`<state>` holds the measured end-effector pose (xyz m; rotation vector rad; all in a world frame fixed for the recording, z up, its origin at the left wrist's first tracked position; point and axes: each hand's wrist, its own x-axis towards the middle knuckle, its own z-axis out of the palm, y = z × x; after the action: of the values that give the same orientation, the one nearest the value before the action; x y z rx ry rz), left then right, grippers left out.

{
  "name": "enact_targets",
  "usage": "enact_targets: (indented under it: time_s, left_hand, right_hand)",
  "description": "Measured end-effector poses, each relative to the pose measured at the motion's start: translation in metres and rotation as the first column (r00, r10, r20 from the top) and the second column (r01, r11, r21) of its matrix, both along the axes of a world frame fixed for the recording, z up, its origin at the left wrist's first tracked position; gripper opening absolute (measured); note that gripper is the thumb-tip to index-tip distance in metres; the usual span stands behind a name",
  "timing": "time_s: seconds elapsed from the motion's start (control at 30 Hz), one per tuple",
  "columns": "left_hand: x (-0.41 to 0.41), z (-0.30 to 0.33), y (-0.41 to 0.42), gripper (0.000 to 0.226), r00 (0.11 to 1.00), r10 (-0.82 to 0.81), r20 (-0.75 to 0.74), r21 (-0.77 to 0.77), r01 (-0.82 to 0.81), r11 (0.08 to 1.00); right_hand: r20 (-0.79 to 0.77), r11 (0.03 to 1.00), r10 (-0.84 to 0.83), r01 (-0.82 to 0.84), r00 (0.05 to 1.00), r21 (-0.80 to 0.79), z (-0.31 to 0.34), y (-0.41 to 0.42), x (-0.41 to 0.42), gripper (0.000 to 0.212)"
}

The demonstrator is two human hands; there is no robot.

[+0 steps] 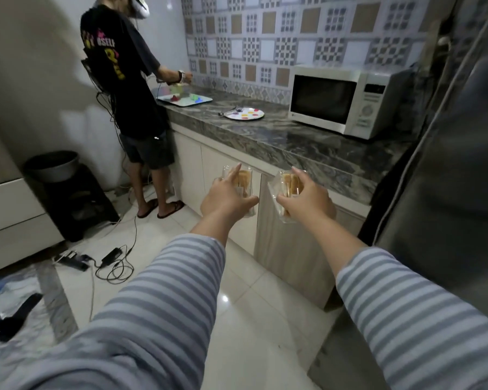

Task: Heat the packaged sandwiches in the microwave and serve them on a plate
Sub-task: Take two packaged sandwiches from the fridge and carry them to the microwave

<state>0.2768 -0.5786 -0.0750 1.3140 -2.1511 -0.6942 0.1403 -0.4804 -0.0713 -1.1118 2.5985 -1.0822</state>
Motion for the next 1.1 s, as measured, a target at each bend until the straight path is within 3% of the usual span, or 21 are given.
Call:
enact_targets:
  time_s: [0.57,0.8,1.1]
  left_hand:
    - [-0.192,0.027,-0.283,0.087,0.993,-0.095,-0.07,-0.036,0.093,0.995]
    - [-0.29,0.054,-0.382,0.084,0.956,-0.288,-0.061,-0.084,0.283,0.955]
    - [-0.418,0.123,-0.457,0.082,0.859,-0.491,-0.144,-0.172,0.467,0.867]
  right_hand:
    - [-0.054,0.993,-0.077,0.072,0.996,-0.089,0.031,-0.267,-0.178,0.072]
    - [-0.081,0.961,-0.253,0.241,0.964,-0.139,0.052,-0.346,-0.253,0.071]
    - [-0.104,0.846,-0.518,0.49,0.849,-0.21,0.109,-0.398,-0.356,0.069]
